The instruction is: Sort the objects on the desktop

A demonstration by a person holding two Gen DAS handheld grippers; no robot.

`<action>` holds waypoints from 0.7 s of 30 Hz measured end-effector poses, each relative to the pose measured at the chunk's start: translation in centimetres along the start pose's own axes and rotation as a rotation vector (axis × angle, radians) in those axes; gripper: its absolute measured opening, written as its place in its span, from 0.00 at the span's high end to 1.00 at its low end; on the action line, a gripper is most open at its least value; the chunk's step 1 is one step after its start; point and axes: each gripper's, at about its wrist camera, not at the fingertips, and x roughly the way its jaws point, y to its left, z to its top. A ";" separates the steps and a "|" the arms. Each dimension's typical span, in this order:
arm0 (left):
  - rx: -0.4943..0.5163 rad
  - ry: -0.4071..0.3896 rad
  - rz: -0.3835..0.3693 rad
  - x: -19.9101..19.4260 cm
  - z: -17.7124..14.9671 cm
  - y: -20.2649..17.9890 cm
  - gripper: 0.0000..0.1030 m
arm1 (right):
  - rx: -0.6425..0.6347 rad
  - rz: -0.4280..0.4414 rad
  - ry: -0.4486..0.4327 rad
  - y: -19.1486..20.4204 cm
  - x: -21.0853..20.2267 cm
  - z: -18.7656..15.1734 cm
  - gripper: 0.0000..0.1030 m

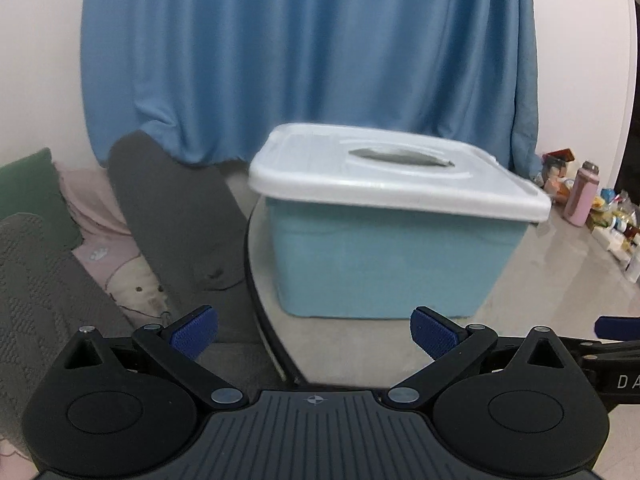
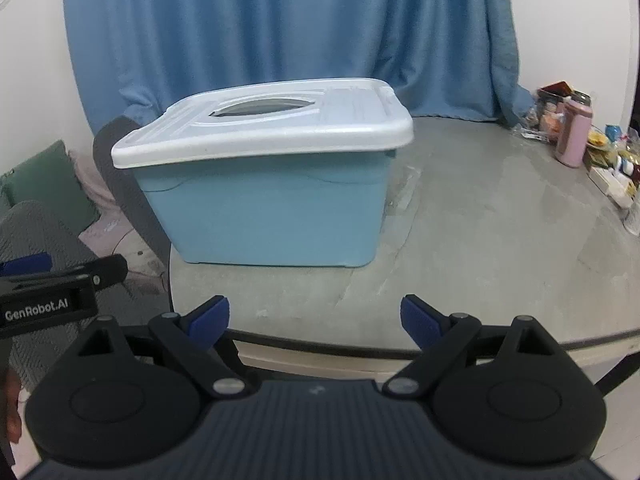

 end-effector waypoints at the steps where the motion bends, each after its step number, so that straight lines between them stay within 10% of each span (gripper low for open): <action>1: 0.003 -0.001 -0.002 -0.1 -0.4 0.0 0.00 | 0.003 -0.001 -0.007 0.0 0.0 -0.4 0.10; 21: 0.016 0.005 -0.010 1.5 -4.0 0.8 0.00 | 0.003 -0.039 -0.052 1.6 0.6 -4.6 0.10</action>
